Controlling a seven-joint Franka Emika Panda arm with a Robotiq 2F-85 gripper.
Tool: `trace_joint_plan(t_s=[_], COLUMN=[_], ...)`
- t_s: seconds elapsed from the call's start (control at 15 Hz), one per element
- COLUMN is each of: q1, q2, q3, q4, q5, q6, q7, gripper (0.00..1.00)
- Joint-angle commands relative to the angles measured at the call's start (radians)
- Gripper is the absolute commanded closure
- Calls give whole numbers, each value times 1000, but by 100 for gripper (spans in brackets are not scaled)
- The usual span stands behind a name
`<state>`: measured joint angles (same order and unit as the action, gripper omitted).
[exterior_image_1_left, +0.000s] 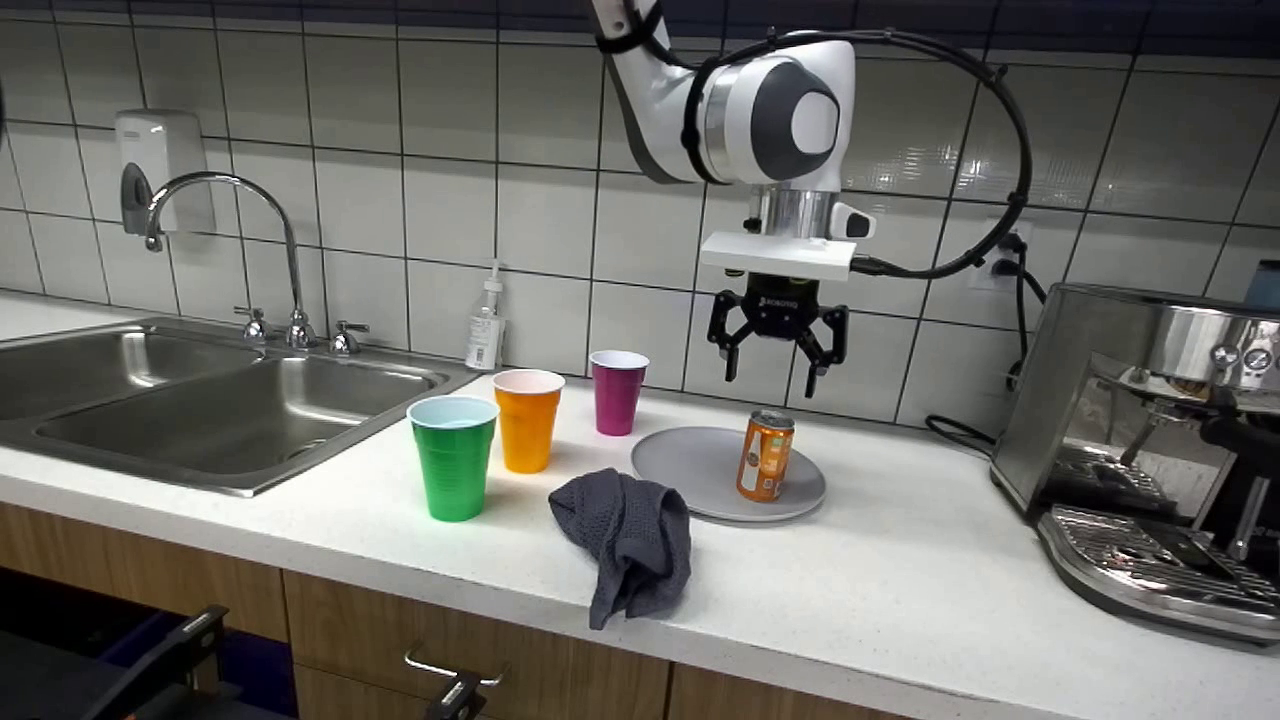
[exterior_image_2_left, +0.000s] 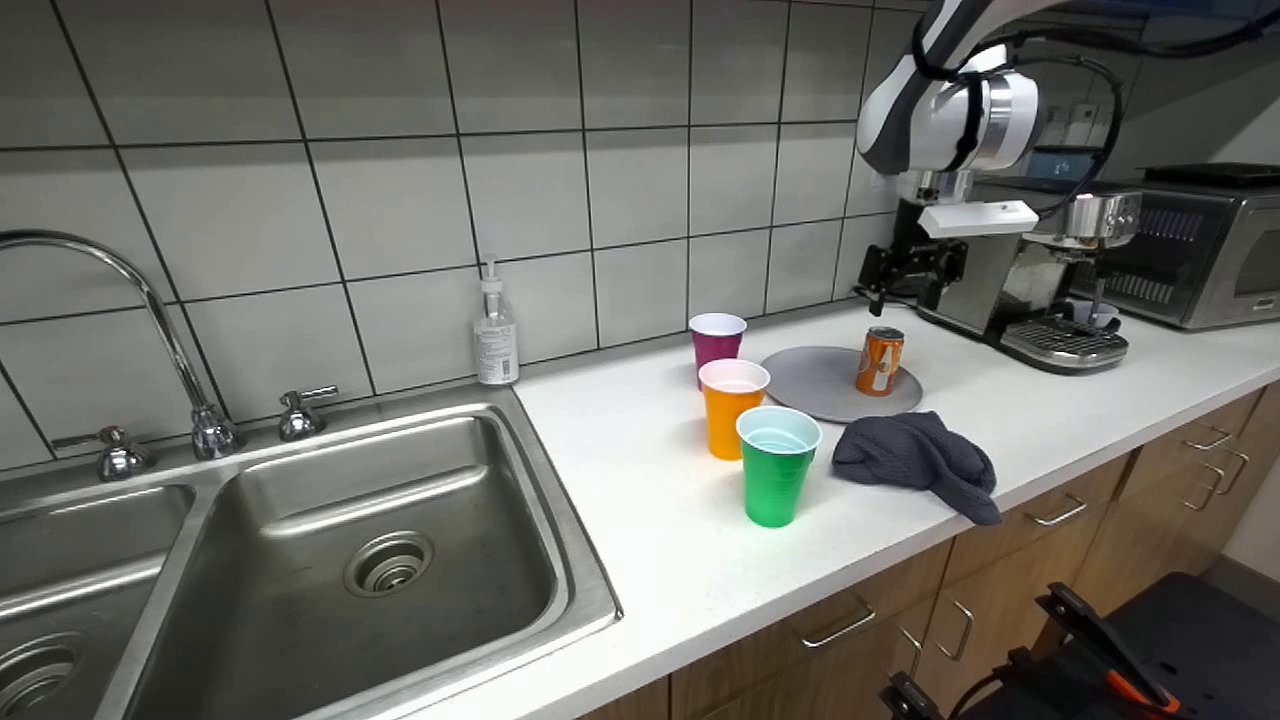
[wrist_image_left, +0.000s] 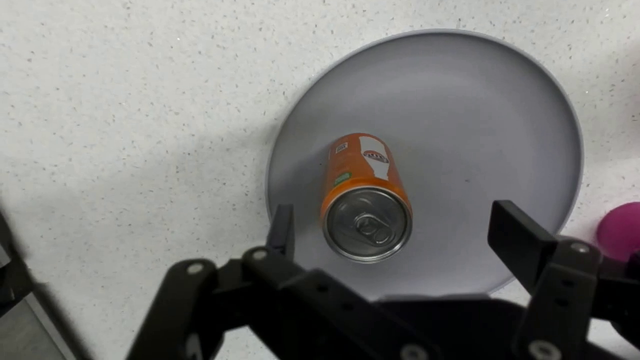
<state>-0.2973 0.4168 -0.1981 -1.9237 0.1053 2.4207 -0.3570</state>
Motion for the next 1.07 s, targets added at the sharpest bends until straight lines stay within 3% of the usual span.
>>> trace_joint_plan(t_s=[0.0,0.8,1.0], q1=[-39,-72,-62], q2=[51,138,126], q3=[29,59,54], q4=[83,170,133], q5=[4,-11,-18], q6=[-41,-44,-5], q7=[-4,-66,-37], gripper=[0,0,0])
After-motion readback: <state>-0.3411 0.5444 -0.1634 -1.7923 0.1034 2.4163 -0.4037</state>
